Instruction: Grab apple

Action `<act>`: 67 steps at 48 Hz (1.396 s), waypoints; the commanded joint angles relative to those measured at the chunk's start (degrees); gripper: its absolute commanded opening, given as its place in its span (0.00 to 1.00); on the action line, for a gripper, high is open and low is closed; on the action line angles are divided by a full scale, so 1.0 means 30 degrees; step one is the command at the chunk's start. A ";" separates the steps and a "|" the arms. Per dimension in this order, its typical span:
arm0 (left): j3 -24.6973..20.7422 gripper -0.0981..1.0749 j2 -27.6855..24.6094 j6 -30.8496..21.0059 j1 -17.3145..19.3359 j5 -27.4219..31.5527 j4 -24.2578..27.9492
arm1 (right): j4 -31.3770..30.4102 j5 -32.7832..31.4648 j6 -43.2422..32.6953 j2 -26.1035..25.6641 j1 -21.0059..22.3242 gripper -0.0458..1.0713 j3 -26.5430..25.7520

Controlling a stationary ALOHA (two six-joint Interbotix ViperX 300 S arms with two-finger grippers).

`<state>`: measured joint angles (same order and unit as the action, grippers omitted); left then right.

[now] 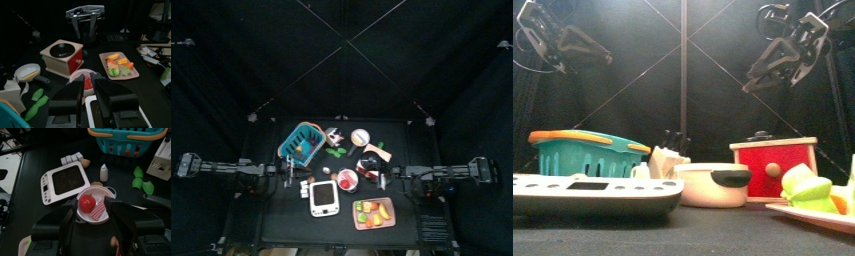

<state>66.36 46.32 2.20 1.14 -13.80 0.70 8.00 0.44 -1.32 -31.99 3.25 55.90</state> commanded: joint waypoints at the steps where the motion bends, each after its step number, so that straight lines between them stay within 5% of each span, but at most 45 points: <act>1: -0.0293 0.61 -0.0059 -0.0029 0.0000 -0.0352 0.0059 | 0.0000 0.0410 0.0000 0.0879 0.0000 0.78 -0.0879; 25: -0.0322 0.62 -0.0908 -0.0117 0.0645 -0.0557 0.0000 | -0.0205 0.1582 0.0029 0.6592 0.0439 0.94 -0.2871; 41: 0.0352 0.62 -0.1875 -0.0117 0.0498 -0.1611 -0.1582 | -0.2930 -0.1201 0.0000 0.9990 0.0439 0.95 -0.5391; 53: 0.0352 0.62 -0.1875 -0.0117 0.0234 -0.1641 -0.1816 | -0.3311 -0.3486 0.0146 1.1250 0.0439 0.95 -0.6973; 67: 0.0527 0.62 -0.1904 -0.0117 0.0264 -0.1641 -0.1816 | -0.3047 -0.3604 0.0146 1.1309 0.0146 0.95 -0.7002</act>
<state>68.64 40.69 1.85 2.02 -18.19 -4.66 -1.58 -10.55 -0.88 2.99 4.31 36.04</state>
